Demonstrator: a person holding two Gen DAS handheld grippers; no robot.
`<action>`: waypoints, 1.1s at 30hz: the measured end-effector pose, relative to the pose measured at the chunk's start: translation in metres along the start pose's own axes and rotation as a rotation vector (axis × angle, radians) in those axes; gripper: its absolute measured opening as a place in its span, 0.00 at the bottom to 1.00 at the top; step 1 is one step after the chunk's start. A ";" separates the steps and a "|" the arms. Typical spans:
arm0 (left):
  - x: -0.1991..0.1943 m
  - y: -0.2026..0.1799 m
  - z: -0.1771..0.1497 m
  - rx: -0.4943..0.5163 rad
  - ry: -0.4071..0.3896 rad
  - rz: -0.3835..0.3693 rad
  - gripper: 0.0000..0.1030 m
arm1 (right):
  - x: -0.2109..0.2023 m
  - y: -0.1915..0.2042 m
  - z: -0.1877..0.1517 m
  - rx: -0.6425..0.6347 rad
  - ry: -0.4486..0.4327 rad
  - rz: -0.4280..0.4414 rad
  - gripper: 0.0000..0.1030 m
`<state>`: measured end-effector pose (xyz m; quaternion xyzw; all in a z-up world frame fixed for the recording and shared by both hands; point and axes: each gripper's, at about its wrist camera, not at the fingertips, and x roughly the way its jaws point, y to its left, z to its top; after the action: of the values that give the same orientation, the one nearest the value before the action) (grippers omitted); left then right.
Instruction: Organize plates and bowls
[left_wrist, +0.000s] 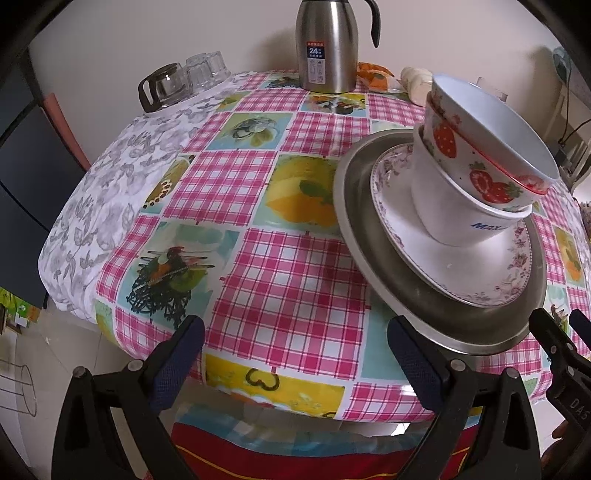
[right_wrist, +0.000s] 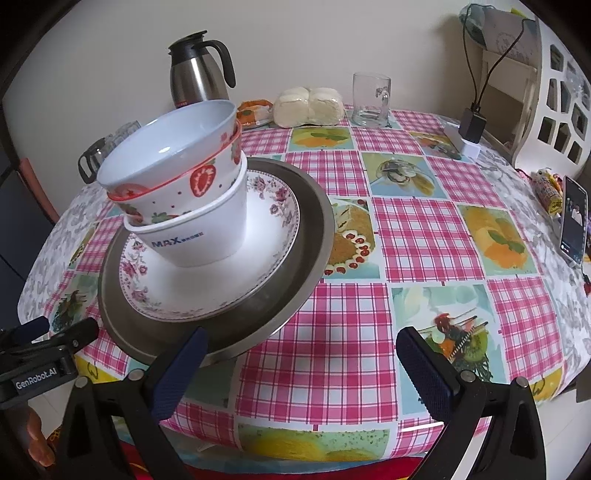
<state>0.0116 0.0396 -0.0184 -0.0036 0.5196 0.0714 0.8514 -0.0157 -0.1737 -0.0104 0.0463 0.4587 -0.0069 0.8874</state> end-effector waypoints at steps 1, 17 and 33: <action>0.001 0.001 0.000 -0.002 0.004 0.000 0.96 | 0.001 0.000 0.000 0.000 0.000 0.000 1.00; 0.001 -0.001 0.000 -0.001 0.024 -0.054 0.96 | 0.002 0.004 0.004 -0.016 0.004 -0.001 1.00; 0.010 0.000 -0.002 -0.008 0.065 -0.060 0.96 | 0.003 -0.001 0.001 -0.004 0.016 -0.009 1.00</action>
<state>0.0141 0.0410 -0.0284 -0.0249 0.5463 0.0480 0.8358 -0.0128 -0.1751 -0.0125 0.0422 0.4661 -0.0096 0.8837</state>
